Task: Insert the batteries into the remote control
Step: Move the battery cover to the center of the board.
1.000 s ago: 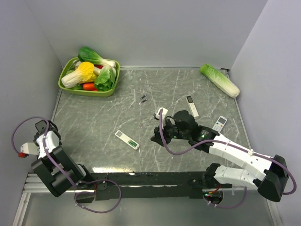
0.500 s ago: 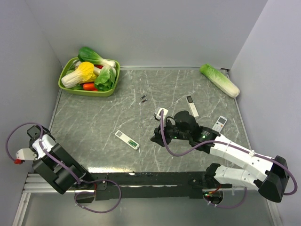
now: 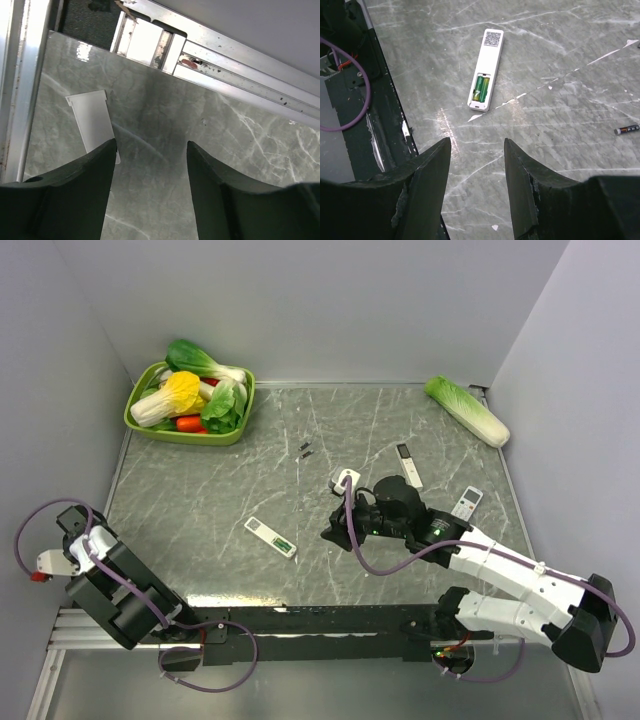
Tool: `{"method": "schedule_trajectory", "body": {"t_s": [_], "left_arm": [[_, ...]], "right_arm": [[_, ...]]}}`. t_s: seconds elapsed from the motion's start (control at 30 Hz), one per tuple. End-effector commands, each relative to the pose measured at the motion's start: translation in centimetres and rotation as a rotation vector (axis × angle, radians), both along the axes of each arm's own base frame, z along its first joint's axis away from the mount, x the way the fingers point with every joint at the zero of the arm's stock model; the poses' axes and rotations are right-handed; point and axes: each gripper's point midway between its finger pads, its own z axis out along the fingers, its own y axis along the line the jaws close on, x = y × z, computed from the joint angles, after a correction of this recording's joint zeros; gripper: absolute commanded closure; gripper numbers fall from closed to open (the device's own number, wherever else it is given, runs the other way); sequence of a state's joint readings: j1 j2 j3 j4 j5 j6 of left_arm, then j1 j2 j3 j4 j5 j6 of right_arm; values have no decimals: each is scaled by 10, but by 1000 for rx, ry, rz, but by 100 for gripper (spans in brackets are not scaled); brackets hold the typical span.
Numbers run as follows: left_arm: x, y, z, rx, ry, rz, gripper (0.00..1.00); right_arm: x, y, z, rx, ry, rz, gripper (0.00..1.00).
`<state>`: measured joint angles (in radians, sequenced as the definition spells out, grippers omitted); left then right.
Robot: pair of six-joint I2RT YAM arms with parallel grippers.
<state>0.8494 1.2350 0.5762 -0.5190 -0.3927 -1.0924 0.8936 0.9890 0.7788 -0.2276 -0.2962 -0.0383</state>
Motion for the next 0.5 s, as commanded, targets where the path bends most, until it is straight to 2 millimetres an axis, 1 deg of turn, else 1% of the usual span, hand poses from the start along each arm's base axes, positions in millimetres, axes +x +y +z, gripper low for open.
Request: {"method": "schedule_trajectory", "body": {"t_s": [0.0, 0.13, 0.2, 0.23, 0.27, 0.3, 0.37, 0.4, 0.47], "left_arm": [[10, -6, -6, -31, -54, -43, 38], [16, -16, -13, -80, -88, -76, 42], [22, -22, -16, -98, -109, -101, 46], [28, -30, -20, -123, -126, -132, 49], [33, -35, -21, -129, -135, -151, 50], [42, -42, -21, -136, -147, -187, 52], [52, -55, -25, -156, -142, -231, 53], [62, -66, -25, -162, -136, -276, 53], [76, -75, -23, -167, -129, -320, 53]], "right_arm": [[1, 1, 15, 43, -55, -3, 45], [2, 1, 17, 47, -61, -5, 45], [2, 1, 16, 45, -60, -5, 45], [2, 1, 16, 43, -61, -4, 45], [2, 1, 16, 43, -58, -4, 45], [3, 1, 15, 43, -58, -5, 45], [2, 2, 16, 43, -58, 0, 45], [2, 2, 16, 44, -58, 1, 45], [2, 1, 15, 43, -60, -1, 45]]}}
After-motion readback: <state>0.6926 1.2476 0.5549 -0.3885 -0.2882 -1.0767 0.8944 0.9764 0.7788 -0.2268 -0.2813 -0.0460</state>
